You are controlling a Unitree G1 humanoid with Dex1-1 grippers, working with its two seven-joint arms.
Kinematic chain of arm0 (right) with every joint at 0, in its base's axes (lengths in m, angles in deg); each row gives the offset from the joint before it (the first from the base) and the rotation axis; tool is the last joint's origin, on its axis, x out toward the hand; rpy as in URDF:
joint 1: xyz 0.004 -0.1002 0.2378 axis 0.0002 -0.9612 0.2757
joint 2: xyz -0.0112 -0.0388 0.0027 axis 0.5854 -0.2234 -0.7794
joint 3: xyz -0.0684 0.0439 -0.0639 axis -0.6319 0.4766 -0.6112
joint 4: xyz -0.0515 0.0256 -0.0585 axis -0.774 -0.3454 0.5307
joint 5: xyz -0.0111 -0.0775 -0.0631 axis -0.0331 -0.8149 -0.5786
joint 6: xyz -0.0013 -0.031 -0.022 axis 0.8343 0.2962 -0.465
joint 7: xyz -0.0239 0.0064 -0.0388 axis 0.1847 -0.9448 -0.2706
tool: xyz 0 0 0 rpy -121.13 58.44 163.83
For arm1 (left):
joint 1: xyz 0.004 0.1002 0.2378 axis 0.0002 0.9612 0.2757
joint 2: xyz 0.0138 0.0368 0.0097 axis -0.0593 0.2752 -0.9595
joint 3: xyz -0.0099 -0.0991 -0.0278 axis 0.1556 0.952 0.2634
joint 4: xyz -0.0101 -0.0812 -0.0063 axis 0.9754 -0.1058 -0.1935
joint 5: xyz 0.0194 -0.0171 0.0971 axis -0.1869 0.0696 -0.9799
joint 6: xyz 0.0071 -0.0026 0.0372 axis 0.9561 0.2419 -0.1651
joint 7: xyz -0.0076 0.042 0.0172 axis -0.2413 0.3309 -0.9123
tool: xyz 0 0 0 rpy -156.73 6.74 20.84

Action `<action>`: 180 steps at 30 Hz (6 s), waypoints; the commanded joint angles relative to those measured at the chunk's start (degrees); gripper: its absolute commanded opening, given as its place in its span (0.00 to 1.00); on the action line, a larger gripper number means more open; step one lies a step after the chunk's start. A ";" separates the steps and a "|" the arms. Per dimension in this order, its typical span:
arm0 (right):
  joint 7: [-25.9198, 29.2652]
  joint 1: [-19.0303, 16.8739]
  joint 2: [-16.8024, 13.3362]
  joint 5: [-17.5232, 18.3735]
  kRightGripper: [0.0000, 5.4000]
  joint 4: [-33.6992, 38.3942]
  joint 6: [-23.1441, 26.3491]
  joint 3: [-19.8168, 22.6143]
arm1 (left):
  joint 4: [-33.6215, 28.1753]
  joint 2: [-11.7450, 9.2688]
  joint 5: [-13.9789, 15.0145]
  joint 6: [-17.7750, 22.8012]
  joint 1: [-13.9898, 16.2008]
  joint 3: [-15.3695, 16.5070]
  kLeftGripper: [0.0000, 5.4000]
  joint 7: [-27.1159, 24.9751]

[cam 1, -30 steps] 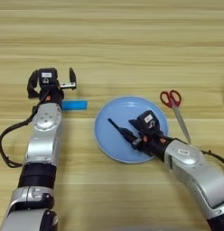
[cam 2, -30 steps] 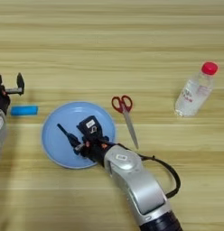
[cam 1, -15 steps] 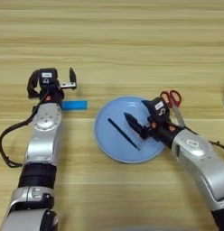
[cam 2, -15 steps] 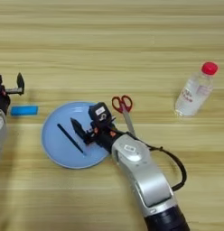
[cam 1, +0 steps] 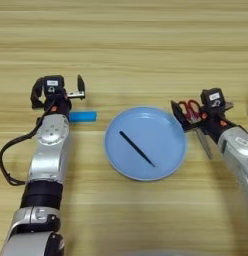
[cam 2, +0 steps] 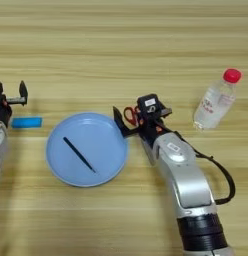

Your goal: Move the objects on the table

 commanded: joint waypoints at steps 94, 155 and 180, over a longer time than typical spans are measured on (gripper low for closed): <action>-0.55 -0.78 -0.37 -2.03 0.79 -18.86 5.63 1.29 | -1.46 -0.21 -0.67 0.98 0.80 -0.14 1.00 0.48; -1.07 -0.87 -0.11 -2.00 0.13 -16.00 3.78 1.67 | -1.33 -0.11 -0.68 1.04 0.55 -0.14 1.00 0.69; -0.62 -1.48 0.17 0.74 0.13 -3.35 7.65 2.53 | -1.56 -0.05 -0.72 1.08 0.69 -0.20 1.00 0.71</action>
